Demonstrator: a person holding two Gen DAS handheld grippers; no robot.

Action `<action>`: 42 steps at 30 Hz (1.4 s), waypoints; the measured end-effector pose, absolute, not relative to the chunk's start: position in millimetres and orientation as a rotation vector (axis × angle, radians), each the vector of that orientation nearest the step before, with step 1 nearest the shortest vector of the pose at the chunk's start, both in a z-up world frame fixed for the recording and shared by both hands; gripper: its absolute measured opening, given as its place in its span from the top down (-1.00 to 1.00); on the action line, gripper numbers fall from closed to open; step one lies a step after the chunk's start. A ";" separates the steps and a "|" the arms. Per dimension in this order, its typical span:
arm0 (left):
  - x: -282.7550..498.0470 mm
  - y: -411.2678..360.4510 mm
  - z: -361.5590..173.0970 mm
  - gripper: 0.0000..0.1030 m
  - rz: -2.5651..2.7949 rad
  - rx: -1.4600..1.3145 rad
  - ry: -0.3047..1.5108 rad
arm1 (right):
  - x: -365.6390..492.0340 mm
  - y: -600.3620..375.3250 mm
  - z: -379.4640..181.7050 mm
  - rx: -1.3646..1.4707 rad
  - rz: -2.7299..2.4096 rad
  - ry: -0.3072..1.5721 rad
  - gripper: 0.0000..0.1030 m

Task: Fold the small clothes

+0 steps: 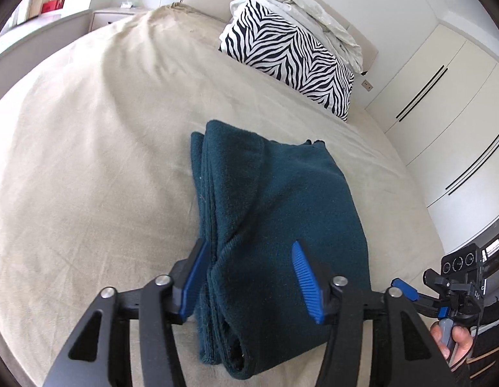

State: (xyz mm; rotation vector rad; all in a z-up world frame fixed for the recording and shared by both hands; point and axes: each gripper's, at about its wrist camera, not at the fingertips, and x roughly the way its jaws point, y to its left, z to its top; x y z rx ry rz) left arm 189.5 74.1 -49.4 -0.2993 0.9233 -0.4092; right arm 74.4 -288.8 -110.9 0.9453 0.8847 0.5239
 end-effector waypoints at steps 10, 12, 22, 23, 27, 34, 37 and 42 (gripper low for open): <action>229.5 89.5 -86.2 -0.31 -0.437 -0.421 1.113 | 114.6 -316.3 -102.6 0.911 0.444 0.941 -0.33; 235.7 90.9 -94.2 -0.30 -0.435 -0.436 1.131 | 133.1 -315.1 -105.7 0.892 0.430 0.971 -0.34; 265.3 86.7 -106.5 -0.29 -0.521 -0.514 1.214 | 197.2 -300.3 -141.2 0.910 0.431 1.105 -0.34; 269.2 88.9 -109.1 -0.24 -0.524 -0.546 1.218 | 200.4 -295.0 -141.4 0.905 0.451 1.107 -0.38; 280.1 94.9 -119.9 0.13 -0.513 -0.627 1.245 | 211.6 -279.0 -141.5 0.830 0.434 1.136 -0.37; 280.5 89.3 -119.1 0.44 -0.496 -0.614 1.241 | 215.3 -262.5 -132.2 0.681 0.376 1.132 0.03; 278.6 83.5 -110.3 0.50 -0.469 -0.594 1.230 | 209.5 -263.1 -121.6 0.649 0.376 1.098 0.17; 272.8 68.3 -76.7 0.53 -0.506 -0.575 1.175 | 197.8 -261.2 -84.7 0.588 0.397 1.030 0.23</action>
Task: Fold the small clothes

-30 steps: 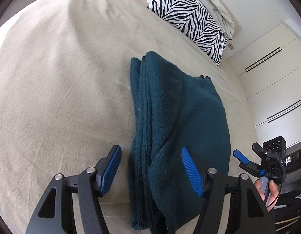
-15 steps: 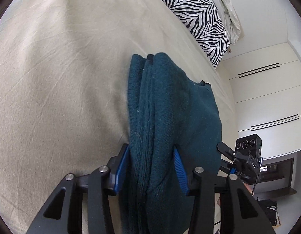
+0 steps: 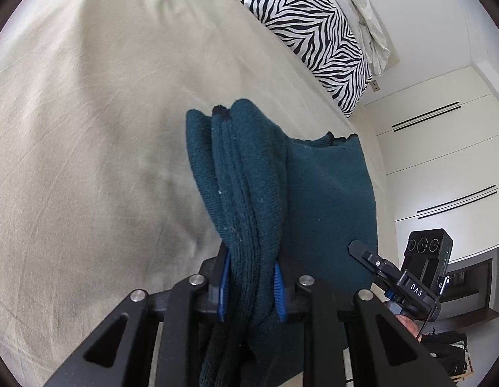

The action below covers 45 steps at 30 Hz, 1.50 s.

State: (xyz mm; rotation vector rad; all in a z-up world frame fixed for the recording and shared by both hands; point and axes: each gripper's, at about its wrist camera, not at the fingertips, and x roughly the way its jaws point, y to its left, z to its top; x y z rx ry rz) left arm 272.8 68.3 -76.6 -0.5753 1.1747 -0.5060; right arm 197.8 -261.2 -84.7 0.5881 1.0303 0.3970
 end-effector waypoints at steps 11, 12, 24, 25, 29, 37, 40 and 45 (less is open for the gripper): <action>285.2 -5.8 -85.1 0.50 -0.551 -0.478 1.202 | 178.7 -342.8 -54.4 0.653 0.341 0.995 0.22; 287.0 -9.7 -97.0 0.47 -0.536 -0.471 1.221 | 179.7 -350.7 -63.7 0.673 0.328 1.016 0.21; 247.4 -12.8 -80.5 0.06 -0.464 -0.306 1.086 | 153.8 -396.7 -109.1 0.848 0.270 1.011 -0.04; 236.5 -14.1 -70.5 -0.05 -0.454 -0.268 1.047 | 147.2 -398.6 -100.5 0.823 0.251 0.988 -0.04; 179.8 -23.8 -23.2 -0.76 -0.360 -0.083 0.844 | 109.3 -393.6 -63.0 0.670 0.188 0.903 -0.04; 47.7 -35.1 66.3 -1.00 -0.086 0.135 0.354 | -12.1 -335.1 44.5 0.251 -0.001 0.583 -0.67; 20.7 -35.5 83.5 -1.00 -0.010 0.185 0.371 | -68.6 -326.5 83.5 0.203 -0.050 0.395 -0.95; -8.8 -22.8 112.8 -1.00 0.017 0.124 0.348 | -132.1 -313.0 150.1 0.159 -0.034 0.221 -1.00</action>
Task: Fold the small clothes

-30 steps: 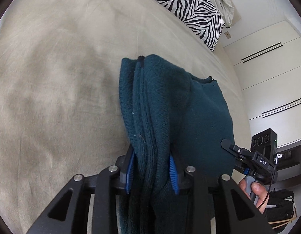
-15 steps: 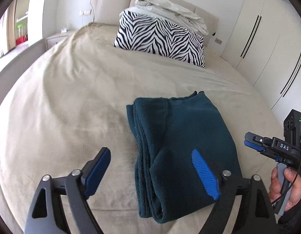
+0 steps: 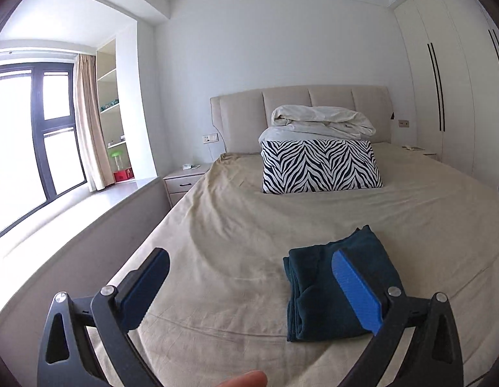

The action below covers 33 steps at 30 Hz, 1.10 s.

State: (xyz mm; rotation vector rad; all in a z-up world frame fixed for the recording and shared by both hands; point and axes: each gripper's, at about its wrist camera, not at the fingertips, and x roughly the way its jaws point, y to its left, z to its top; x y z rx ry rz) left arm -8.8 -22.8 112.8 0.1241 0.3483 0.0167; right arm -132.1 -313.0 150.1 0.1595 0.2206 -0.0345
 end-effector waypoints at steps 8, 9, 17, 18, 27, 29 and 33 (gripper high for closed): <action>-29.1 -18.6 96.6 -1.00 -0.017 0.028 0.510 | -175.0 -284.6 189.7 0.129 -0.022 0.306 -1.00; -27.8 -18.5 89.8 -1.00 -0.014 0.028 0.537 | -178.8 -279.4 186.9 0.107 -0.030 0.327 -1.00; -18.9 -20.5 33.8 -1.00 -0.021 0.029 0.703 | -157.5 -272.8 113.9 0.103 -0.122 0.603 -1.00; -18.1 -19.9 28.7 -1.00 -0.025 0.021 0.718 | -155.3 -274.4 106.3 0.117 -0.131 0.625 -1.00; -16.9 -23.1 3.1 -1.00 -0.038 0.029 0.779 | -137.9 -274.6 60.2 0.122 -0.173 0.728 -1.00; -18.1 -24.0 1.5 -1.00 -0.041 0.031 0.782 | -130.3 -275.7 55.1 0.120 -0.172 0.749 -1.00; -19.3 -24.0 0.1 -1.00 -0.040 0.030 0.784 | -128.0 -277.1 49.3 0.124 -0.168 0.772 -1.00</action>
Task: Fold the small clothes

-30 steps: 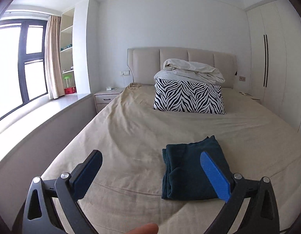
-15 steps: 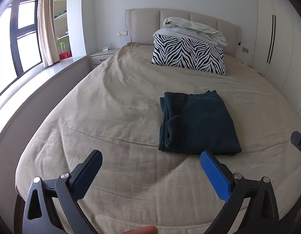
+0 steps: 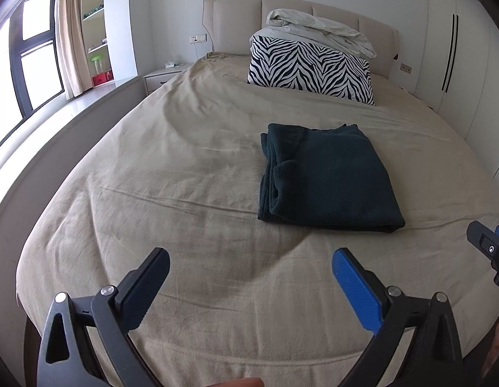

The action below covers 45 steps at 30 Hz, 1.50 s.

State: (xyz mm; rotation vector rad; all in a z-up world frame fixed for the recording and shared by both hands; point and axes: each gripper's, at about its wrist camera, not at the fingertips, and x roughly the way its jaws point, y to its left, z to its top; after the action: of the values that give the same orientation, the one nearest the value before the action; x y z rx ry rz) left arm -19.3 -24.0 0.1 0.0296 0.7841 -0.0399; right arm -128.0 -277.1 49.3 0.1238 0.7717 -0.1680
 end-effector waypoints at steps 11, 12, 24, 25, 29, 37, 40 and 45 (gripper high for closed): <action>-20.5 -22.0 -2.1 -1.00 -0.046 0.025 0.791 | -128.8 -272.0 39.3 0.120 -0.165 0.805 -1.00; -20.7 -22.0 -2.4 -1.00 -0.047 0.025 0.793 | -128.7 -272.1 39.2 0.119 -0.164 0.807 -1.00; -21.3 -19.0 -8.1 -1.00 -0.049 0.017 0.808 | -128.0 -266.2 34.5 0.115 -0.163 0.818 -1.00; -21.8 -19.3 -8.6 -1.00 -0.050 0.016 0.809 | -128.2 -266.1 34.7 0.116 -0.164 0.818 -1.00; -22.6 -19.7 -9.1 -1.00 -0.051 0.017 0.811 | -128.6 -264.4 33.3 0.114 -0.164 0.821 -1.00; -24.6 -20.5 -11.4 -1.00 -0.053 0.019 0.813 | -129.5 -263.5 32.1 0.118 -0.162 0.823 -1.00; -24.9 -20.8 -11.6 -1.00 -0.054 0.018 0.814 | -129.4 -263.3 31.7 0.118 -0.162 0.824 -1.00; -26.0 -21.5 -11.6 -1.00 -0.054 0.019 0.814 | -130.2 -263.0 31.0 0.118 -0.160 0.825 -1.00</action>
State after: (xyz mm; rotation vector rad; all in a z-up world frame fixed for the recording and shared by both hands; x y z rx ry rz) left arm -26.0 -21.5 -11.6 0.0188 0.8140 -0.0544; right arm -130.2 -263.0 31.0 0.1177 0.8249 -0.1604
